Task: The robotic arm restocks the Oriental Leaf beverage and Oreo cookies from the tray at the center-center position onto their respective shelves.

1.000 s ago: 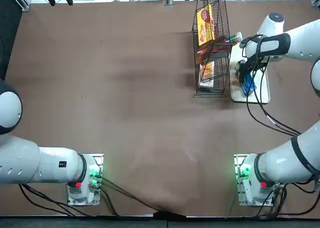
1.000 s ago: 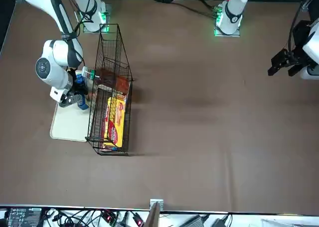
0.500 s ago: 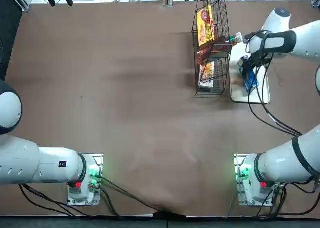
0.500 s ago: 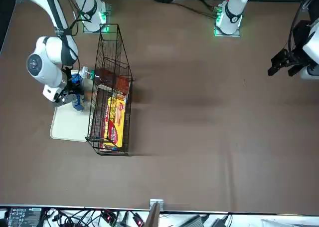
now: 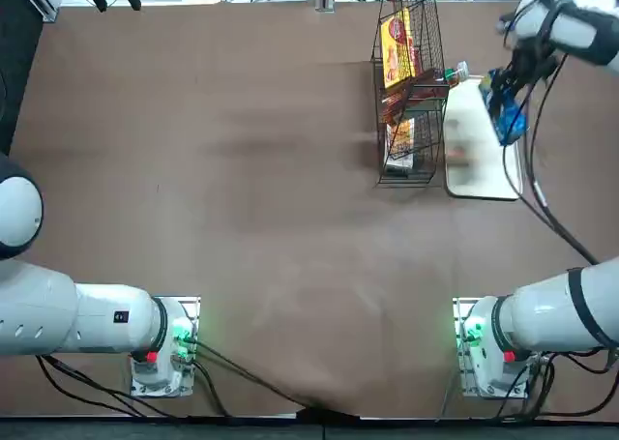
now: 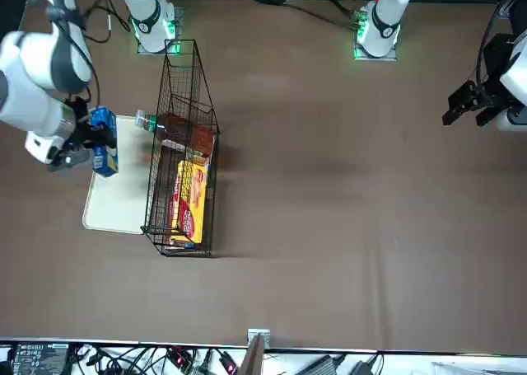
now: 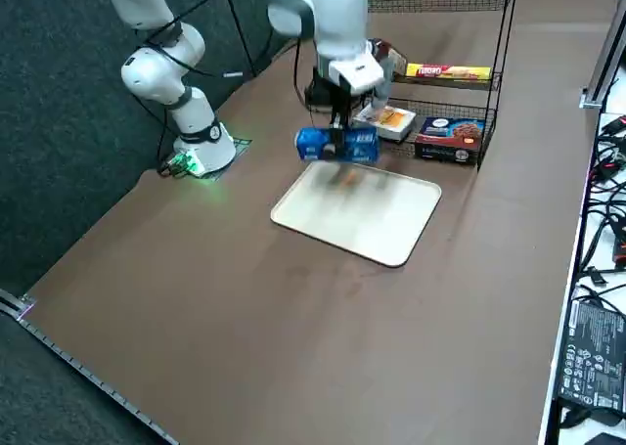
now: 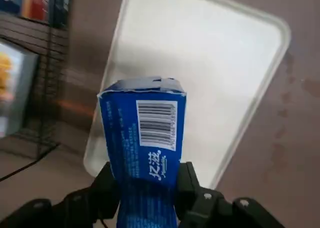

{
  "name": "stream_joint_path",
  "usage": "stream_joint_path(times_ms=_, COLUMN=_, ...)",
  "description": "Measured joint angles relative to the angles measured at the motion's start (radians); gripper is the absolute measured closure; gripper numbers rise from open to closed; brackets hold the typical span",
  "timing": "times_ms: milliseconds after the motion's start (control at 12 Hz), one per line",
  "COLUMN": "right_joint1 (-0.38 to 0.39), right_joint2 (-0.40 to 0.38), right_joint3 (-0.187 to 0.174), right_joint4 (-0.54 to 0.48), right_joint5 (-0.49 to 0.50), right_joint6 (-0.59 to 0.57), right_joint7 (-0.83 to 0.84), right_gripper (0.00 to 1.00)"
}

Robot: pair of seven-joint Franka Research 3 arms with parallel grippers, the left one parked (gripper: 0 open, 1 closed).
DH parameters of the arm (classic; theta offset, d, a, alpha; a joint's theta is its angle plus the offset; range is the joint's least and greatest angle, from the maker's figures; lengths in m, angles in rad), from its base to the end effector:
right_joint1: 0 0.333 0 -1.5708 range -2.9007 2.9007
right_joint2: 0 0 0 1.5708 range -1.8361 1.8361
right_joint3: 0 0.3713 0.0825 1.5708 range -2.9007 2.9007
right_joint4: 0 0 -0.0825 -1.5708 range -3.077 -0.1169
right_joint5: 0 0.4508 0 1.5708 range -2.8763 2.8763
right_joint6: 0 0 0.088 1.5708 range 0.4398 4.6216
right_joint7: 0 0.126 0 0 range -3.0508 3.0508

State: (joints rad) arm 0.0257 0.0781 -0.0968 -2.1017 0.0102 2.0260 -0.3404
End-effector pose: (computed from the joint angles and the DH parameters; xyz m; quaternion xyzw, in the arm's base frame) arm 0.5944 -0.0411 0.3687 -0.9884 -0.1311 0.0749 0.0163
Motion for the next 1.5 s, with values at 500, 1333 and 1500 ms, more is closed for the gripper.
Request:
stream_joint_path(times_ms=500, right_joint1=-0.010, right_joint2=-0.050, right_joint3=-0.002, right_joint4=0.281, right_joint5=0.121, right_joint6=-0.257, right_joint7=0.009, right_gripper=0.44)
stream_joint_path(times_ms=1333, right_joint1=-0.005, right_joint2=-0.051, right_joint3=-0.003, right_joint4=0.611, right_joint5=0.336, right_joint6=-0.469, right_joint7=0.284, right_gripper=0.44)
stream_joint_path(times_ms=1500, right_joint1=0.007, right_joint2=-0.051, right_joint3=0.005, right_joint4=0.626, right_joint5=0.400, right_joint6=-0.470, right_joint7=0.368, right_gripper=0.43)
